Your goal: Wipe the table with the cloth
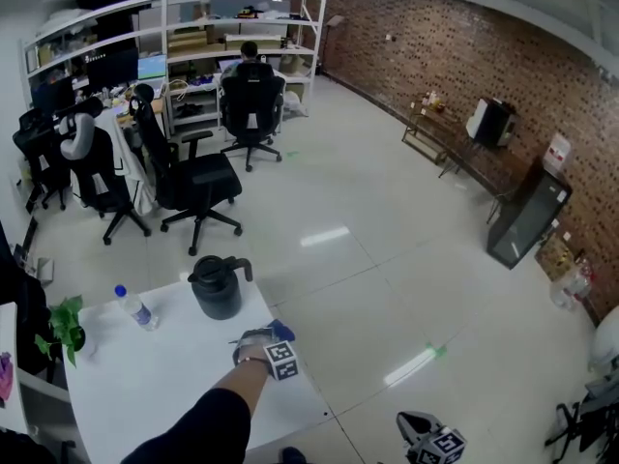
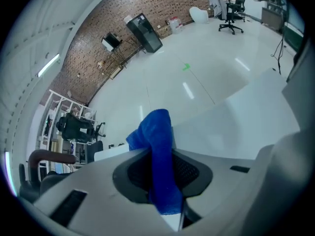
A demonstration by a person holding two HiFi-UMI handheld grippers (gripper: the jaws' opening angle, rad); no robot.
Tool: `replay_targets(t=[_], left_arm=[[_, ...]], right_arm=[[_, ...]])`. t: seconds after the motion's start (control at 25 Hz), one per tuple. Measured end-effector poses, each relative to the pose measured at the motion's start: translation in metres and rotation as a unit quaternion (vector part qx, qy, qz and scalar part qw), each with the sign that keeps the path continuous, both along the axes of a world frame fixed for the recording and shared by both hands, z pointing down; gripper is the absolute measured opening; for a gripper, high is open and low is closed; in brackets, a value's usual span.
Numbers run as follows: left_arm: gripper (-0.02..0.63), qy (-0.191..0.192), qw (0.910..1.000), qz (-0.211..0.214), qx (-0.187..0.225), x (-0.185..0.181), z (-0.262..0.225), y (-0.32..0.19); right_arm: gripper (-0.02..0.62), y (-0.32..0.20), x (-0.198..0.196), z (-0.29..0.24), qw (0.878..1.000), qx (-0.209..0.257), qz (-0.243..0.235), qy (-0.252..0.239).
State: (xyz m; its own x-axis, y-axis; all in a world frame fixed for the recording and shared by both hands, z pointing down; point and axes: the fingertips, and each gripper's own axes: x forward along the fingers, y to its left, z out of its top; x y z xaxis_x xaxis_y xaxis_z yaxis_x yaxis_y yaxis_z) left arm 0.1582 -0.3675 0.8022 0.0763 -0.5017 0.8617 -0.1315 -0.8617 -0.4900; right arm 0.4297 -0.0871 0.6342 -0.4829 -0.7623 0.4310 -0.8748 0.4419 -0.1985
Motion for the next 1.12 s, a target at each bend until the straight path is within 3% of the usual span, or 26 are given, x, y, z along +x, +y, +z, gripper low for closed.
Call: replay_targets(t=[0.12,0.24,0.56,0.68,0.88,1.12], left_arm=[[0.079,0.011,0.9999,-0.001,-0.003,0.005,-0.001,0.001],[0.08,0.017,0.9997,-0.016,-0.008,-0.016,-0.005,0.005],[0.08,-0.033,0.9984,-0.04,-0.023,-0.091,-0.007,0.027],[0.08,-0.038,0.9988,-0.027,-0.016,-0.077,0.001,0.021],[0.08,-0.017,0.9998,-0.005,-0.008,-0.023,0.0,0.003],[0.081,0.051,0.9981,-0.03,-0.017,0.002,-0.011,0.02]], right_arm=[[0.012,0.004,0.008,0.0,1.0,-0.001,0.013,-0.001],[0.012,-0.004,0.005,0.003,1.0,0.0,0.011,-0.008],[0.012,-0.025,-0.038,0.002,0.999,0.012,-0.052,-0.012],[0.012,-0.017,-0.036,0.002,0.999,0.013,-0.049,-0.007],[0.012,0.01,-0.001,0.008,1.0,-0.003,-0.002,0.001],[0.012,0.02,0.017,0.004,1.0,-0.004,0.027,0.007]])
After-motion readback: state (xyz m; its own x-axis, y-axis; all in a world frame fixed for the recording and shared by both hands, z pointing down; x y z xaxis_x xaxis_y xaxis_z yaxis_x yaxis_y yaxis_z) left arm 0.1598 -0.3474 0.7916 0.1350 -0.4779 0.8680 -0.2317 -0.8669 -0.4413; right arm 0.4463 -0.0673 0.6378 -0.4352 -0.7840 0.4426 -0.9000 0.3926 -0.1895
